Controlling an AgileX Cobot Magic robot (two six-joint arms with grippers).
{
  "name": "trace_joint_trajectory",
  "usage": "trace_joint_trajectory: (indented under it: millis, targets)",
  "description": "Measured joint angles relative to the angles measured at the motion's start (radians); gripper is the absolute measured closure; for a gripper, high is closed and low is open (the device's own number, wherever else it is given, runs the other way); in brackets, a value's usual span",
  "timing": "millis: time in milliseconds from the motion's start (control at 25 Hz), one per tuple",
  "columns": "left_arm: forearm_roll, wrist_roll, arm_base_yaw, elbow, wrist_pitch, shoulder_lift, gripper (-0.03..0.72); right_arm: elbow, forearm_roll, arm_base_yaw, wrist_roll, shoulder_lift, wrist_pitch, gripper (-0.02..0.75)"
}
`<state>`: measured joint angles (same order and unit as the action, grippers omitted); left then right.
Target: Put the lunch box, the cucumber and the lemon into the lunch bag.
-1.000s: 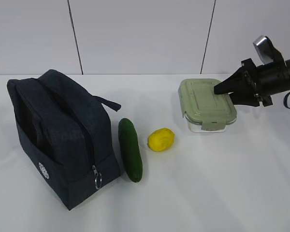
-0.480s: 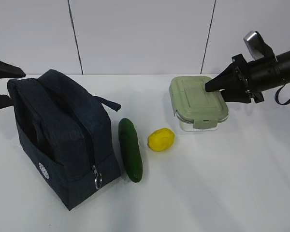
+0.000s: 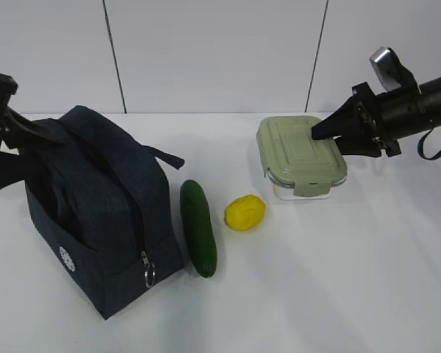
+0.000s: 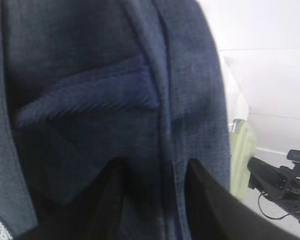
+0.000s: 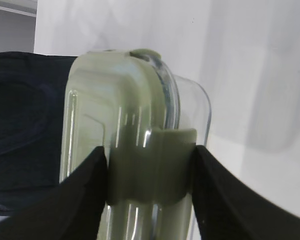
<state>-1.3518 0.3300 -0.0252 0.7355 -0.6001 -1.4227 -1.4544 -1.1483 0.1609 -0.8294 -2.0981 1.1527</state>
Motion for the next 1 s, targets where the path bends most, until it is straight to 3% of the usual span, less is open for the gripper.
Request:
trace_joint_trajectory:
  millis: [160,280,360,680,840,1000]
  targets:
    - [0.000,0.000,-0.037,0.001,0.023,-0.026,0.469,0.000,0.000,0.000,0.000,0.000,0.000,0.347]
    - [0.000,0.014,-0.050,0.002,0.026,-0.029,0.624,0.000,0.000,0.000,0.000,0.000,0.000,0.347]
    - [0.015,0.033,-0.053,0.007,0.026,-0.029,0.680,0.000,0.000,0.000,0.002,0.000,0.000,0.347]
    - [0.133,0.041,-0.053,0.056,-0.019,-0.033,0.694,-0.001,0.000,0.000,0.042,0.019,0.000,0.347]
    - [0.288,-0.045,-0.053,0.151,-0.084,-0.034,0.694,-0.022,0.000,0.000,0.069,0.035,0.004,0.347]
    - [0.514,-0.186,-0.053,0.259,-0.181,-0.034,0.694,-0.034,0.007,-0.002,0.105,0.049,0.008,0.347]
